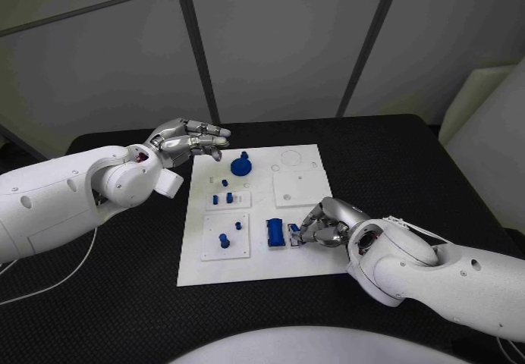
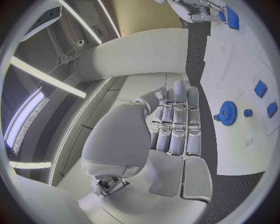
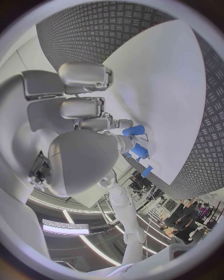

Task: Assemble the parts on the task board

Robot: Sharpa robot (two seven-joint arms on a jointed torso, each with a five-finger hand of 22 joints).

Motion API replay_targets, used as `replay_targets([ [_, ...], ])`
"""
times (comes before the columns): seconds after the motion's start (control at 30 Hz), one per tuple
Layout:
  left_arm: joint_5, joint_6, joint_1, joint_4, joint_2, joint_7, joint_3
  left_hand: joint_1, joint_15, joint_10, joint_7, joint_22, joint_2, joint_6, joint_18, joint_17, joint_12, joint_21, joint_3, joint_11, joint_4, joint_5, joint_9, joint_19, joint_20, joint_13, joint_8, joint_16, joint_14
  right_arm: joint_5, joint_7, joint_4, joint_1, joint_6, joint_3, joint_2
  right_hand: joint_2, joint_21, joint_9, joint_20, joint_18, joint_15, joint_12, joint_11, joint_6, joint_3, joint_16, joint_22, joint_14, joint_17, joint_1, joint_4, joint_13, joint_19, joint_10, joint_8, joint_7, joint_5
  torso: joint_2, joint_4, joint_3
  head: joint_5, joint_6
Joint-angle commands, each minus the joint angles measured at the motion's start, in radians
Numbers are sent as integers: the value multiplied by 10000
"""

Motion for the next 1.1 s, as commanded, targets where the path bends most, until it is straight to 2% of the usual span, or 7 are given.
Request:
replay_targets([
  [0.03, 51, 103, 16, 31, -9, 28, 6, -98, 48, -15, 39, -15, 15, -46, -126, 13, -28, -68, -44, 7, -8, 36, -12, 35, 49, 11, -51, -63, 36, 263, -120, -77, 15, 172, 3, 103, 248, 46, 60, -75, -134, -92, 10, -215, 216, -23, 51, 1221, 872, 1769, 76, 131, -855, 316, 310, 51, -85, -33, -7, -8, 7, 20, -16],
  [0.43, 51, 121, 18, 39, -20, 11, 6, -98, 48, -15, 39, -15, 15, -46, -126, 13, -28, -68, -44, 7, -8, 36, -12, 35, 49, 11, -51, -63, 36, 98, -198, -209, 16, 176, 4, 286, 229, 83, 237, -122, -143, -147, 60, -287, 530, -198, 70, 1264, 880, 1805, -227, 514, -806, 337, 351, 161, -179, -128, -8, -14, 18, 41, -24],
  [0.77, 51, 140, 18, 36, -23, -15, 6, -98, 48, -15, 39, -15, 15, -46, -126, 13, -28, -68, -44, 7, -8, 36, -12, 35, 49, 11, -51, -63, 36, -52, -182, -159, 16, 316, 5, 299, 149, 87, 486, -175, -145, -201, 72, -350, 765, -442, 79, 1278, 883, 1821, -625, 583, -784, 341, 378, 270, -254, -234, -14, -18, 19, 42, -41],
  [0.87, 51, 142, 18, 36, -23, -17, 6, -98, 48, -15, 39, -15, 15, -46, -126, 13, -28, -68, -44, 7, -8, 36, -12, 35, 49, 11, -51, -63, 36, -94, -187, -166, 16, 306, 5, 287, 160, 81, 589, -188, -145, -210, 64, -362, 808, -570, 73, 1278, 881, 1814, -844, 571, -783, 339, 385, 287, -269, -847, -14, -13, 15, 38, -42],
  [0.97, 51, 144, 18, 38, -25, -21, 6, -98, 48, -15, 39, -15, 15, -46, -126, 13, -28, -68, -44, 7, -8, 36, -12, 35, 49, 11, -51, -63, 36, -201, -196, -185, 16, 327, 5, 257, 126, 80, 720, -203, -145, -227, 71, -375, 822, -644, 78, 1285, 883, 1824, -793, 520, -769, 340, 393, 293, -287, -1470, -14, -11, 15, 35, -43],
  [1.1, 51, 143, 19, 36, -25, -22, 6, -98, 48, -15, 39, -15, 15, -46, -126, 13, -28, -68, -44, 7, -8, 36, -12, 35, 49, 11, -51, -63, 36, -370, -210, -227, 16, 422, 5, 219, -95, 75, 908, -237, -144, -261, 68, -404, 832, -603, 80, 1291, 884, 1829, -82, 91, -757, 338, 396, 309, -321, -2290, -12, -8, 17, 40, -44],
])
